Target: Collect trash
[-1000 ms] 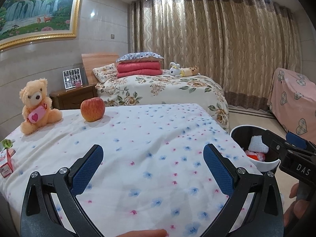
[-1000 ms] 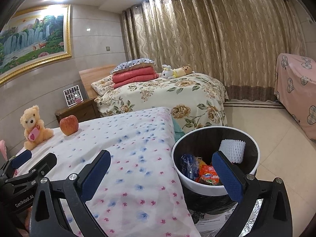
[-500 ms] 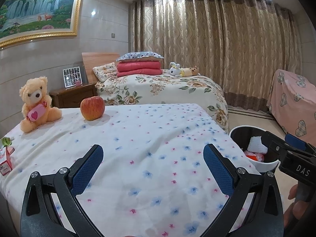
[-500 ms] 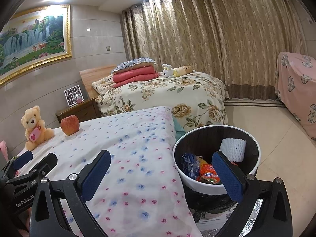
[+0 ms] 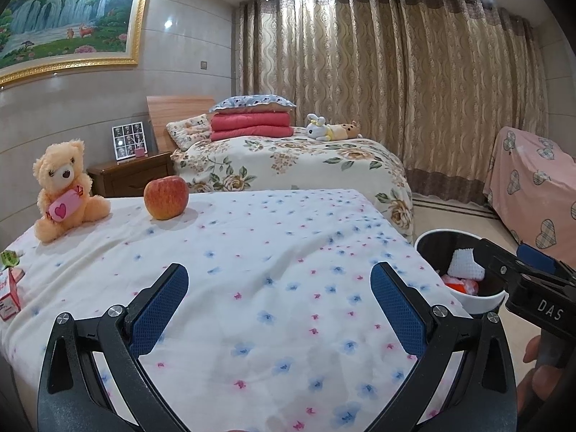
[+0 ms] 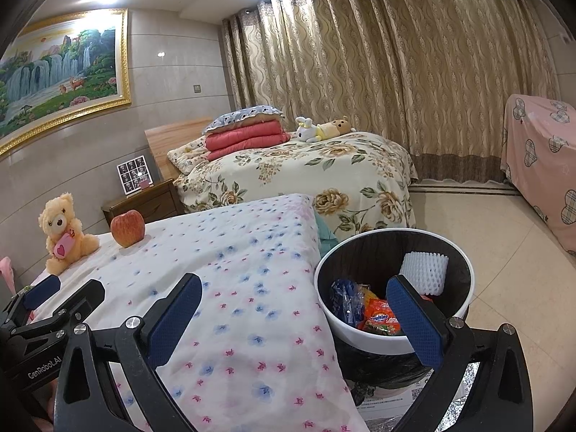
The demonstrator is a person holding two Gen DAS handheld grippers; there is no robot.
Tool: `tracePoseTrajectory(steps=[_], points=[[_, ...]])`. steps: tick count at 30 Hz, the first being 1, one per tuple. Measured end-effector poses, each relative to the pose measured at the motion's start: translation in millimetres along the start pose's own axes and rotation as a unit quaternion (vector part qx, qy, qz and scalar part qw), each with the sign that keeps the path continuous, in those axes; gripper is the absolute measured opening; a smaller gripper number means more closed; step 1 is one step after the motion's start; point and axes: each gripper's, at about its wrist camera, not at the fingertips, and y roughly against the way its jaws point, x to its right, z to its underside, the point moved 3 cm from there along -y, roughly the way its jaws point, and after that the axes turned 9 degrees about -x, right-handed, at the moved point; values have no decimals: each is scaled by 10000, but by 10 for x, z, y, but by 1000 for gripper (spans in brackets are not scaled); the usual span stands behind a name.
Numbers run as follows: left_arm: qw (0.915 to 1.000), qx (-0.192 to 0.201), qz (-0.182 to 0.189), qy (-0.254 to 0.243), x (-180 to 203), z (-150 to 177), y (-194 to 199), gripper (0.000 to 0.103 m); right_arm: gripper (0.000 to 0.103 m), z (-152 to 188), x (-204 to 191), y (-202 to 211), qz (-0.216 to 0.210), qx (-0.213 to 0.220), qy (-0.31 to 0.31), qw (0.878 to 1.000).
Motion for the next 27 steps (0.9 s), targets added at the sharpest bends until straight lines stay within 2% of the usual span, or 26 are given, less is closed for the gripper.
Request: tracePoseTrajectory(steps=[27], points=[[10000, -4, 75, -10, 25, 17, -2, 103, 103, -5, 0, 15, -13, 8, -14, 10000]])
